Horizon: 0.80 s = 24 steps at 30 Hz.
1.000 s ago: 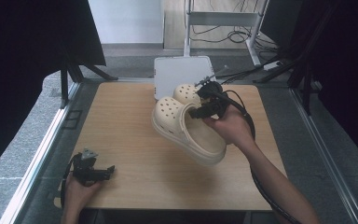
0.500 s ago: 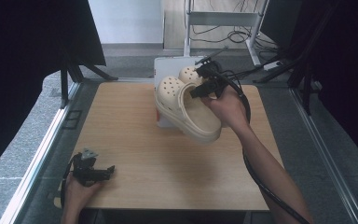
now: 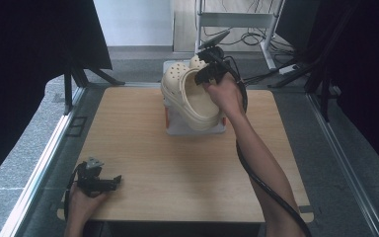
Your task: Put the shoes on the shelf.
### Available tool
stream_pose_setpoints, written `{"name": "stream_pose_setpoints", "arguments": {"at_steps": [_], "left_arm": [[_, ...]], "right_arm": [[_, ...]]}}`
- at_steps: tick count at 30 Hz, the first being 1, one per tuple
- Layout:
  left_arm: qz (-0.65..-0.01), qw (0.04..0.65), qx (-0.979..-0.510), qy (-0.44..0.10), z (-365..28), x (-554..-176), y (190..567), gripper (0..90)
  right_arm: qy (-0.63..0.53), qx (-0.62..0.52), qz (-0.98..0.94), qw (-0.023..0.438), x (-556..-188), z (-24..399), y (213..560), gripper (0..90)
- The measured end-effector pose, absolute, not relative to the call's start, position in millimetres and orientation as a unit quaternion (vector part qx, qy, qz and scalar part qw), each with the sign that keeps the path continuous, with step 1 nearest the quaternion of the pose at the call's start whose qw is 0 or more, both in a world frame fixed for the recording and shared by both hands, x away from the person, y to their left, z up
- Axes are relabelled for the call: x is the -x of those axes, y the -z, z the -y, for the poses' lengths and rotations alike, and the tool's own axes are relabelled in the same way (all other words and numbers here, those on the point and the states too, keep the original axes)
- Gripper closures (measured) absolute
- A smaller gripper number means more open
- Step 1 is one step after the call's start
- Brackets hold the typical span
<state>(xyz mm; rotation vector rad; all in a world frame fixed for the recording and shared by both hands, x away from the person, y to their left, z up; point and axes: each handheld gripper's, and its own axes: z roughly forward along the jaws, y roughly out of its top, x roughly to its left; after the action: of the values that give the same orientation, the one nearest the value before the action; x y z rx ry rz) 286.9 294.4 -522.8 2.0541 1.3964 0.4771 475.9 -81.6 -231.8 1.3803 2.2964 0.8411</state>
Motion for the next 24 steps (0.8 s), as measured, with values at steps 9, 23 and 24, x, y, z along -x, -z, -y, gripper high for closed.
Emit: {"name": "stream_pose_setpoints", "arguments": {"at_steps": [9, 23, 24], "left_arm": [[-0.524, 0.302, -0.777, -0.176, -295, -287, 522, 0.0], [-0.522, 0.302, -0.778, -0.175, -295, -287, 522, 0.0], [-0.522, 0.302, -0.778, -0.175, -294, -287, 522, 0.0]], "right_arm": [[-0.292, -0.523, -0.78, 0.179, -510, 65, 236, 63.5], [-0.285, -0.588, -0.73, 0.2, -559, 53, 244, 63.4], [-0.284, -0.591, -0.727, 0.203, -562, 52, 244, 63.3]]}}
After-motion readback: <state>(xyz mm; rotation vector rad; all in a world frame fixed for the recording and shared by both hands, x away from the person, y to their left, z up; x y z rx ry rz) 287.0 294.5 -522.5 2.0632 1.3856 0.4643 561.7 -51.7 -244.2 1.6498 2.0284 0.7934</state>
